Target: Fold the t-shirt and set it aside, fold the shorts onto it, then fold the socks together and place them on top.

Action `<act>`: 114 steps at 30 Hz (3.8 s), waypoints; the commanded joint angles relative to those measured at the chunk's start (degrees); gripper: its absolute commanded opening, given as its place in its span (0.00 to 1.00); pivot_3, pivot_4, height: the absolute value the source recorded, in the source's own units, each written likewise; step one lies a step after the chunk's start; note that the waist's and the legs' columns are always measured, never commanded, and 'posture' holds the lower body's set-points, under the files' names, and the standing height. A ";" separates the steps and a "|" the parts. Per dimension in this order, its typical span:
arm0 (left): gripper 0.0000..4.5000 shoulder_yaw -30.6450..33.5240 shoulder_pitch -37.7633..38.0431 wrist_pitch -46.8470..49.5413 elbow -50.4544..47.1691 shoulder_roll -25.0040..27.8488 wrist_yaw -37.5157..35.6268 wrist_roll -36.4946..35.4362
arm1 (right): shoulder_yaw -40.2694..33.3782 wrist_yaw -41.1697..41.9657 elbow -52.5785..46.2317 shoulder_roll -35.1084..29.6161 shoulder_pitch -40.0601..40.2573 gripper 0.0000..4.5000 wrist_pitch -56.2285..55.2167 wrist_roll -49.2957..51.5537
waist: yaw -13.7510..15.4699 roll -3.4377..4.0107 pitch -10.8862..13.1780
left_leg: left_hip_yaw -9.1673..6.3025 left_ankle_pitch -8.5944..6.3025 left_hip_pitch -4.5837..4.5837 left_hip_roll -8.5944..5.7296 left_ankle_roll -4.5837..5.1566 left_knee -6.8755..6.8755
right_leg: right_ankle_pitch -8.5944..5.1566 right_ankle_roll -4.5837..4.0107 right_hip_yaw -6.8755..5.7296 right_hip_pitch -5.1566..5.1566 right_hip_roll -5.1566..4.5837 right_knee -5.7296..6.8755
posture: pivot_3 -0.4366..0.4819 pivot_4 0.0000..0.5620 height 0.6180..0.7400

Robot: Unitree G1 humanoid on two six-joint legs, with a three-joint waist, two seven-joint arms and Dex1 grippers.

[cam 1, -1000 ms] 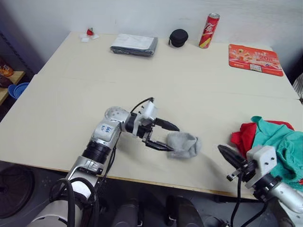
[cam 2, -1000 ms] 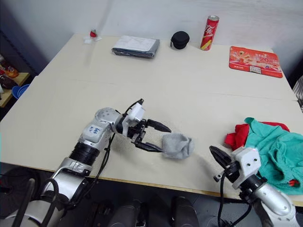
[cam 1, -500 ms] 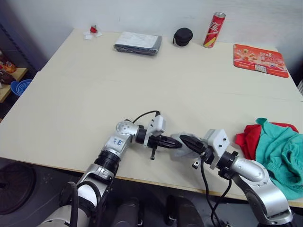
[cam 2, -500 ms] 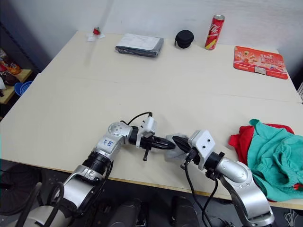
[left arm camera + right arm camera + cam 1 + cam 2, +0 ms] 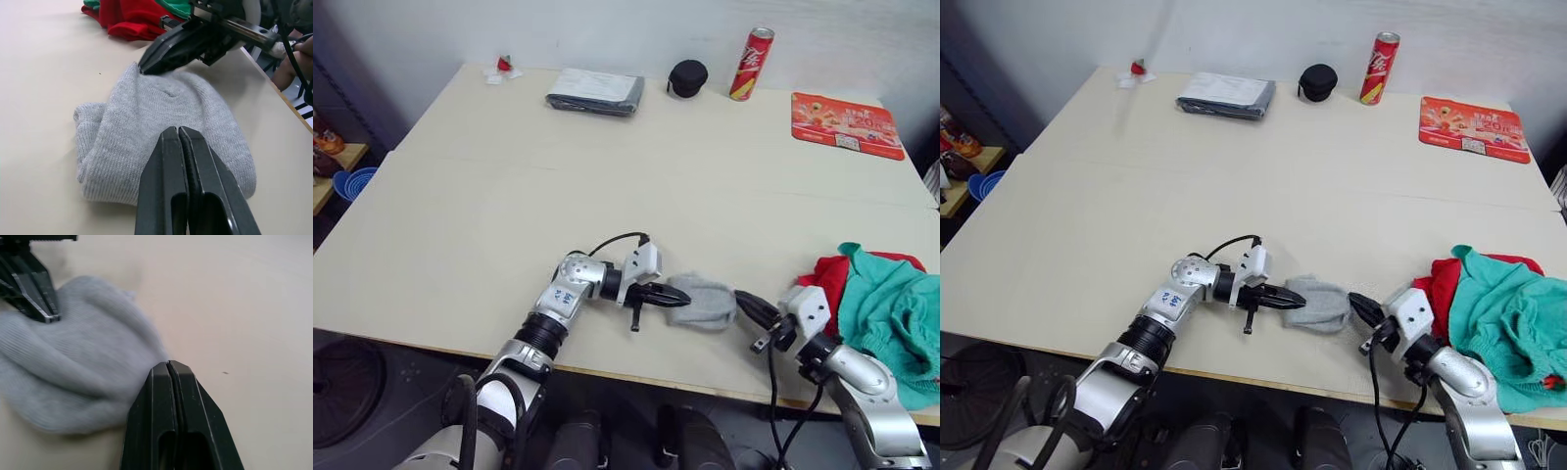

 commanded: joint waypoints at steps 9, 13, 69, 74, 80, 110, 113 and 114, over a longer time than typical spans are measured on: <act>0.01 2.04 -1.25 0.11 -2.67 -0.06 -0.19 -1.57 | 0.75 -4.48 -14.99 5.13 -3.30 0.00 7.87 9.00 | 0.08 0.02 0.01 | -0.02 0.00 -0.06 0.00 -0.01 0.00 | 0.00 0.00 0.00 -0.04 0.00 0.00 | 0.48 0.27 1.00; 0.01 1.66 -1.75 -1.06 -0.66 -0.51 2.41 0.46 | 6.68 -3.88 -14.37 5.00 -3.82 0.00 9.14 4.35 | 0.09 0.02 0.01 | -0.02 0.01 -0.09 0.00 -0.01 0.01 | 0.00 0.00 -0.02 -0.07 0.00 0.01 | 0.48 0.27 1.00; 0.52 10.21 0.85 6.73 -16.96 6.56 -10.53 -15.62 | -31.10 -29.49 -13.47 -16.40 7.65 0.04 53.75 92.01 | 0.36 -0.01 0.00 | -0.33 -0.11 -0.51 -0.01 0.25 0.12 | 0.07 0.08 -0.40 -0.03 -0.16 -0.38 | 0.48 0.27 1.00; 0.85 12.26 3.46 21.33 -28.69 12.92 -10.61 -23.80 | -53.31 -25.19 -2.76 -22.82 21.92 0.04 58.71 92.01 | 0.34 0.03 -0.02 | -0.47 -0.14 -0.41 -0.02 0.29 0.10 | 0.11 0.15 -0.49 0.24 -0.14 -0.61 | 0.48 0.27 1.00; 1.00 13.37 4.00 25.79 -32.69 14.59 -6.85 -25.70 | -57.78 -28.18 15.99 -26.67 25.75 0.04 58.17 88.79 | 0.24 0.03 -0.01 | -0.44 -0.14 -0.31 -0.03 0.30 0.08 | 0.10 0.14 -0.41 0.26 -0.14 -0.81 | 0.48 0.27 1.00; 1.00 13.72 9.54 29.52 -37.91 19.17 -0.67 -27.72 | -66.63 -41.52 15.17 -18.93 32.69 1.00 62.36 92.01 | 0.38 0.61 -0.16 | -0.12 -0.08 -0.20 -0.04 0.20 -0.23 | 0.10 0.15 -0.09 0.11 -0.08 -0.78 | 0.48 0.27 1.00; 1.00 14.71 11.94 26.07 -36.68 22.94 -1.33 -24.59 | -72.12 -27.37 3.24 -17.11 42.96 1.00 62.64 78.06 | 0.38 0.79 -0.25 | -0.12 -0.09 -0.19 -0.03 0.18 -0.36 | 0.08 0.13 -0.05 0.06 -0.08 -0.81 | 0.48 0.27 1.00; 1.00 15.19 12.71 25.49 -35.91 24.73 -1.28 -23.57 | -72.60 -16.43 -2.90 -16.62 45.63 1.00 55.71 68.19 | 0.23 0.86 -0.28 | -0.11 -0.10 -0.18 -0.03 0.16 -0.43 | 0.06 0.12 -0.04 0.04 -0.08 -0.84 | 0.48 0.27 1.00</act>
